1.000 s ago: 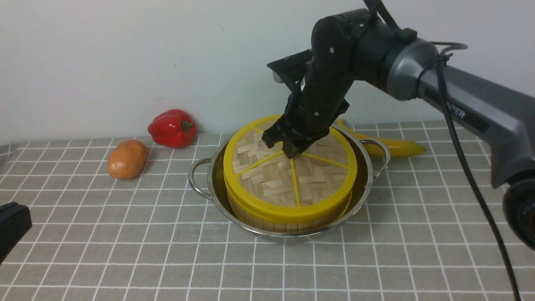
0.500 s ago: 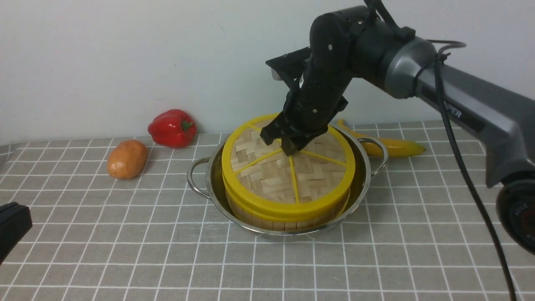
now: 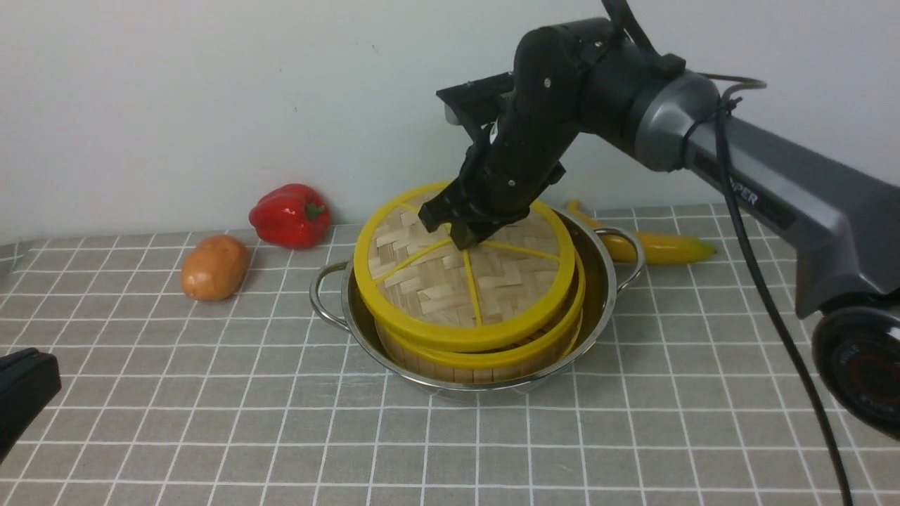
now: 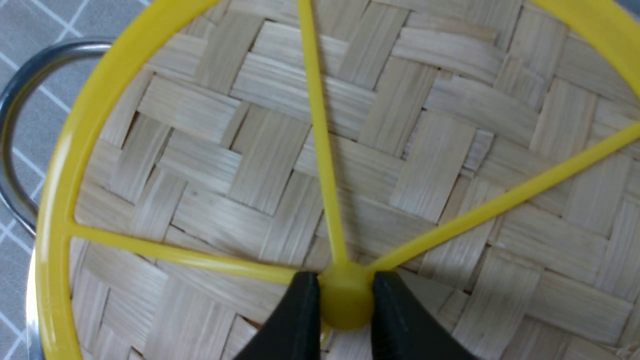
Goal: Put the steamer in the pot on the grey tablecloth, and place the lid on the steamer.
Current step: 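Place the bamboo steamer lid onto the steamer basket in the pot with the right gripper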
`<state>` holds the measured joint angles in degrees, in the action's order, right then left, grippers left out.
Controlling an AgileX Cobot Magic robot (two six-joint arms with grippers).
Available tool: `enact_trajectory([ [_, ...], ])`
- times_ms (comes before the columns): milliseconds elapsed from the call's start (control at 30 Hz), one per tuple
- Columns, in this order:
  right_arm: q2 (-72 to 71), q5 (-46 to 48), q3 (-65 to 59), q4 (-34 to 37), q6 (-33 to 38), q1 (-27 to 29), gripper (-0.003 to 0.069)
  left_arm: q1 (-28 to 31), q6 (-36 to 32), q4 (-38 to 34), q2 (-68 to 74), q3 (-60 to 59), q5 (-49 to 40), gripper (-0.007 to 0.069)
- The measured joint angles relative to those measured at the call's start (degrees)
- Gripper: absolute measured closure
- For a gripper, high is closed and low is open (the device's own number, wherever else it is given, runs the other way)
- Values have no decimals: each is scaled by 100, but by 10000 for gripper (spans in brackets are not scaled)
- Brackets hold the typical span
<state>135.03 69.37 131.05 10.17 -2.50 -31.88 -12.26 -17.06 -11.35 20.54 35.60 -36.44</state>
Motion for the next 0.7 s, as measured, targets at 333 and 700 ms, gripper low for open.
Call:
enact_trajectory([
  [333, 6, 81, 147, -72, -123, 0, 513, 0, 0, 0, 0, 0, -5, 623],
  [700, -209, 135, 147, -300, -262, -11, 513, 0, 0, 0, 0, 0, -11, 623],
])
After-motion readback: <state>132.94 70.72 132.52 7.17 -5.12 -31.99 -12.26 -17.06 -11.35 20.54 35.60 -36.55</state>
